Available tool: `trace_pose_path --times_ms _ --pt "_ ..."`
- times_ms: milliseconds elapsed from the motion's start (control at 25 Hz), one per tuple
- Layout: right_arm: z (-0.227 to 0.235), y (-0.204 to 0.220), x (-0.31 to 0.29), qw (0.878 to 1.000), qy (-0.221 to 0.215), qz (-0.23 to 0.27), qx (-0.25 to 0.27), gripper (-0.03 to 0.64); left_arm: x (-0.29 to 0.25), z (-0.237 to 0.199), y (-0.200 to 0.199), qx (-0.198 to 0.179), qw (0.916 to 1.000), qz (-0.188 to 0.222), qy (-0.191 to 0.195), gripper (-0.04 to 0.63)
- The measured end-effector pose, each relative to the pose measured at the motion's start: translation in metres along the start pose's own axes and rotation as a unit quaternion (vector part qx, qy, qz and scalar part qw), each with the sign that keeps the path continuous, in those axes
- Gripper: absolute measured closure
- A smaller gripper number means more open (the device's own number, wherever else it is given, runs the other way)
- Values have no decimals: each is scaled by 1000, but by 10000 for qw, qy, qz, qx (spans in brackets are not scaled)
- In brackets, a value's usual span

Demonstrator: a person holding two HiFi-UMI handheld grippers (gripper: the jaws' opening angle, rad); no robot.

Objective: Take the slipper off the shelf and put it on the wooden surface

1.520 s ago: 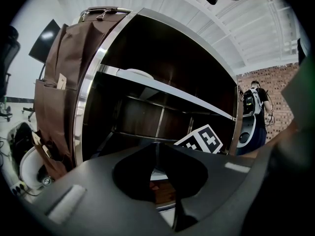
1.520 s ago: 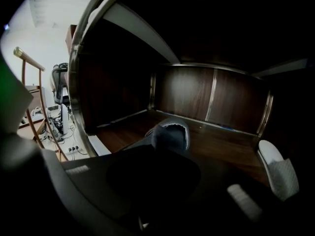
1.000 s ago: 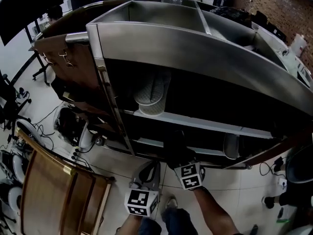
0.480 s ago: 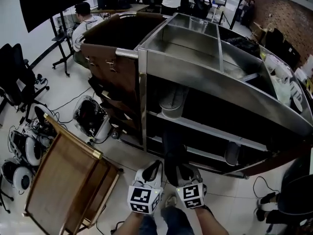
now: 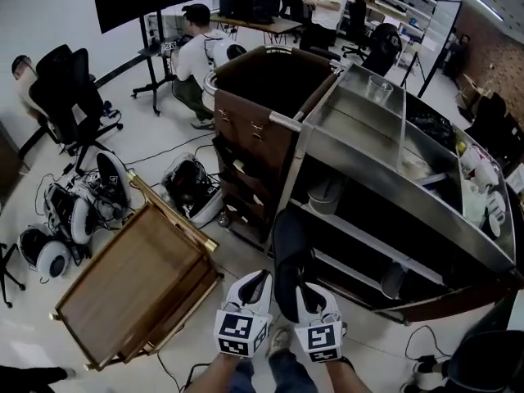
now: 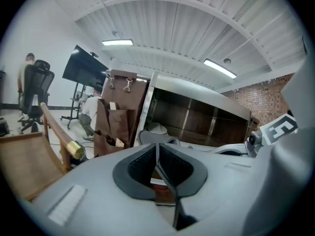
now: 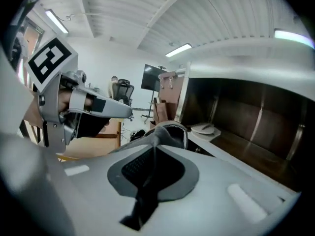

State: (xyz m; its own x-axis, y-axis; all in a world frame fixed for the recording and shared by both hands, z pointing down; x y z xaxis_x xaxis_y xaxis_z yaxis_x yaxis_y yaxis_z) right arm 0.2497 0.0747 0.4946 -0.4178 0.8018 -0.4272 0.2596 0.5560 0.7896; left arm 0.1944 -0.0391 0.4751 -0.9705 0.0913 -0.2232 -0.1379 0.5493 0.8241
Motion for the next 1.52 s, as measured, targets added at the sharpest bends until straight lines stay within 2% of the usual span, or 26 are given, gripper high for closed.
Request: trace_pose_path --times_ms 200,400,600,880,1040,1200,1360,1520 --pt "-23 -56 -14 9962 -575 551 346 603 43 -21 -30 64 9969 452 -633 592" --pt "-53 -110 -31 9837 -1213 1120 712 603 90 -47 -50 231 9856 970 -1362 592" --pt "-90 -154 -40 9636 -1814 1669 1034 603 142 -73 -60 387 9651 1454 -2141 592" --pt "-170 -203 -53 9268 -2751 2199 1301 603 218 -112 -55 533 9297 1883 -3121 592" --pt "-229 -221 -62 9072 -3168 2310 1523 603 265 -137 -48 716 9092 2105 -3519 592" --pt "-292 -234 -73 8926 -3472 2319 1701 601 309 -161 -39 851 8946 2168 -3815 592" --pt "-353 -234 -97 8911 -3612 2146 1715 602 347 -191 -27 1035 8859 2163 -3972 592" --pt "-404 -227 -126 8940 -3608 1933 1822 601 381 -225 -16 1154 8817 2061 -4083 592"
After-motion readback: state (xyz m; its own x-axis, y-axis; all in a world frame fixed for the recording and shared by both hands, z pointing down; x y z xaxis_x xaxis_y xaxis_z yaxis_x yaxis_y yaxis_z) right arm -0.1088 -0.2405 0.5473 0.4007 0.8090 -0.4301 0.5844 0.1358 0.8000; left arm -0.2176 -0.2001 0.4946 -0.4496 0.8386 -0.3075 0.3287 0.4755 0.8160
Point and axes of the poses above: the fingertips, and each gripper's own axes: x backward along the fingers, z to its right, y out of its underside, the point moved 5 cm from there along x, backward along the fingers, and after that the axes turned 15 degrees about x, right-handed, at the moved point
